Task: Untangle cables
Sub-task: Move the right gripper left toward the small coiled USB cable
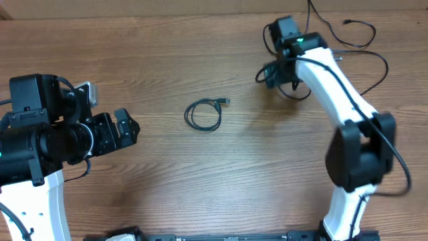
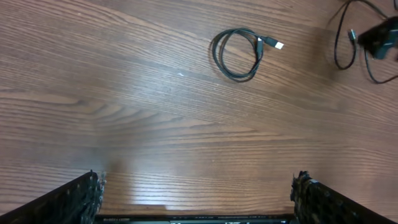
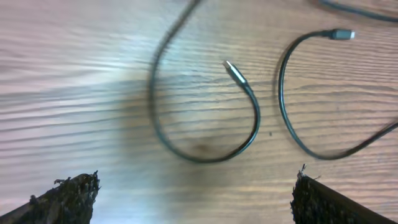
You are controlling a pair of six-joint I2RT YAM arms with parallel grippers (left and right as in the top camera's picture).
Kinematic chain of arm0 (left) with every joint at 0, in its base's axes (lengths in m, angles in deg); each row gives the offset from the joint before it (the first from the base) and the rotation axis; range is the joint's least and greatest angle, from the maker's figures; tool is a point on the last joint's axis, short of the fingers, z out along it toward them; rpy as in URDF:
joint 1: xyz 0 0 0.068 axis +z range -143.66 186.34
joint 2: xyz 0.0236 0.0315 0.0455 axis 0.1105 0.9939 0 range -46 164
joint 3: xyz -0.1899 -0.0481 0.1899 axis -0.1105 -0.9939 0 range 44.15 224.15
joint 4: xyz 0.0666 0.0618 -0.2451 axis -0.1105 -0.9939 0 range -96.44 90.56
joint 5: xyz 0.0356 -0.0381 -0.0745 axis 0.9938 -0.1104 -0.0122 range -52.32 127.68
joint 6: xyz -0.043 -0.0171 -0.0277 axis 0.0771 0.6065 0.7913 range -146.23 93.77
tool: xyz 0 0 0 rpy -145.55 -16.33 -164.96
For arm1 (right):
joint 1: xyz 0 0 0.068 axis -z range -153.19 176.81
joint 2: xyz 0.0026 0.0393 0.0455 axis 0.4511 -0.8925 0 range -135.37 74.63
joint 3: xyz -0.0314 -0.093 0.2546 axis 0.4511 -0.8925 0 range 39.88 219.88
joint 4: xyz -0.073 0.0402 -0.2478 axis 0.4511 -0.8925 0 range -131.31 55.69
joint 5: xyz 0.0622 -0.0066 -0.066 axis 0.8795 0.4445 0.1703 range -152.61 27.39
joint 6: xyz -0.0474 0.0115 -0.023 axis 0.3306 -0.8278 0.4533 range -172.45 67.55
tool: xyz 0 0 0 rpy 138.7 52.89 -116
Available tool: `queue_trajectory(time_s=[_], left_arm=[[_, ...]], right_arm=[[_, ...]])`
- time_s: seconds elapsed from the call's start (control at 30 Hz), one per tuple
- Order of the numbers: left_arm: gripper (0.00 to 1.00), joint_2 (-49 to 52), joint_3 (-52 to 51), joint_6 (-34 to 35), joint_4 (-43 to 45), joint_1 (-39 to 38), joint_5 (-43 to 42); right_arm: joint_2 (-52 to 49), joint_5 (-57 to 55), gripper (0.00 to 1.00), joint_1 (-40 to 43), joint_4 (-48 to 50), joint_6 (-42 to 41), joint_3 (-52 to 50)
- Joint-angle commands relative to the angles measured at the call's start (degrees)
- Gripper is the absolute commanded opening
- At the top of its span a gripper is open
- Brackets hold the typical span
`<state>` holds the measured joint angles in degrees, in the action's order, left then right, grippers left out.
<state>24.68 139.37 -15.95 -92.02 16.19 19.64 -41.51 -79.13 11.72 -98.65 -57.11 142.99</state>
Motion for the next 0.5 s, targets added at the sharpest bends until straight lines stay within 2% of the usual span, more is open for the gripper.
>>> queue_trajectory(time_s=[0.0,0.2,0.23,0.47], left_arm=[[1.0,-2.1,0.5,-1.1,0.0,0.2,-1.7],[1.0,-9.2,0.5,-1.1,-1.8,0.2,-1.4],[1.0,-12.0,0.5,-1.1,-2.5,0.2,-1.3],[1.0,-18.8,0.5,-1.1,-4.2,0.2,-1.1]], right_arm=[[8.2,13.1,1.0,-0.3,-1.5,-3.1,2.0],[12.6,31.5,1.0,-0.3,-3.8,-3.4,2.0],[12.7,34.6,1.0,-0.3,-4.6,-5.9,2.0],[12.7,35.8,1.0,-0.3,-7.6,-12.6,2.0]])
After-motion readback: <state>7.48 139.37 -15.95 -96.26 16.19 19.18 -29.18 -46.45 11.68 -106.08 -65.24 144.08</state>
